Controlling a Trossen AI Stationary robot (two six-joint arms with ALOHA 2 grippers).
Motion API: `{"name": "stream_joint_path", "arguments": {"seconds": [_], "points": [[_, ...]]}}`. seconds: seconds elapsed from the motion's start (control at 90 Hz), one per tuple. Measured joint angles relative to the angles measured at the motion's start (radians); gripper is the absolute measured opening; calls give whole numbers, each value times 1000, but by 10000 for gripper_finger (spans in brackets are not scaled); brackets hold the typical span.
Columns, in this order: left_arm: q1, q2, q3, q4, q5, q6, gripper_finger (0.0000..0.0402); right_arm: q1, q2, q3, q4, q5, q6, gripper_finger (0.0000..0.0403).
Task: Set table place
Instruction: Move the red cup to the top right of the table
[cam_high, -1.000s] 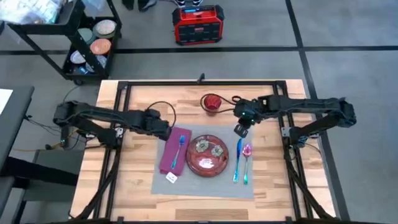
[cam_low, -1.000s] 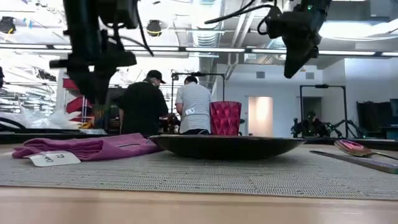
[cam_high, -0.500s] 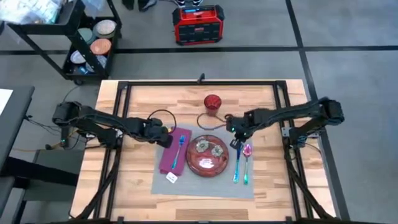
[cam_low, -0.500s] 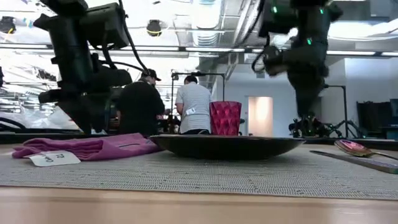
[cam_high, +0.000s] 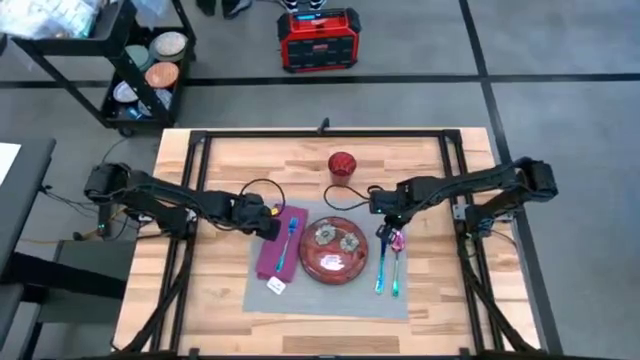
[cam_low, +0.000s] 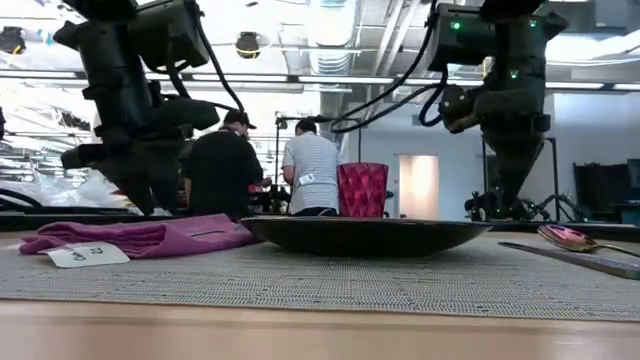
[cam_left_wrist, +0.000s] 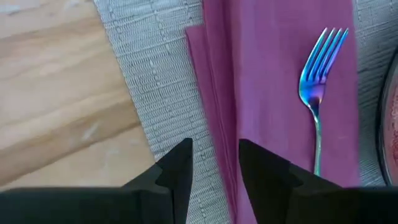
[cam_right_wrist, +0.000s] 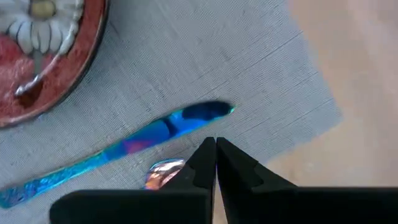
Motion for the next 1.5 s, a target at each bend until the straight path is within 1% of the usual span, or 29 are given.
{"name": "stream_joint_path", "arguments": {"seconds": [0.067,0.178,0.267,0.322,0.4,0.5,0.567,0.633,0.689,0.756,0.833,0.956,1.133,1.278,1.367,1.5], "points": [[-5,0,0,-9,-1,-13,114,-22,-22,0,36,9,-58,0],[11,-6,0,-21,-6,9,114,-90,-50,30,130,7,-243,0],[28,-21,0,-19,-9,26,114,-152,-51,111,150,-46,-404,11],[37,-27,0,-21,-8,47,114,-190,-47,174,142,-73,-508,28],[49,-29,0,-21,-8,85,114,-235,-19,268,160,-85,-643,62],[55,-27,0,-32,-10,92,114,-292,51,365,149,-85,-736,113],[54,-27,0,-35,-11,89,114,-328,116,416,142,-84,-723,148],[54,-27,0,-36,-12,93,114,-364,187,465,84,-72,-675,175],[55,-27,0,-35,-15,96,114,-394,236,499,49,-48,-661,190],[55,-27,0,-36,-26,97,114,-429,284,536,34,-35,-663,196],[54,-27,0,-36,-29,106,114,-469,318,572,35,-29,-659,194],[54,-27,0,-36,-29,138,114,-498,354,608,29,-40,-656,183],[54,-27,0,-36,-29,207,114,-487,362,611,24,-71,-616,172],[54,-27,0,-36,-34,213,114,-475,367,611,21,-69,-602,170],[55,-27,0,-34,-45,212,114,-475,400,613,3,-70,-566,161],[55,-27,0,-34,-47,213,114,-465,471,610,-57,-70,-566,140]]}}
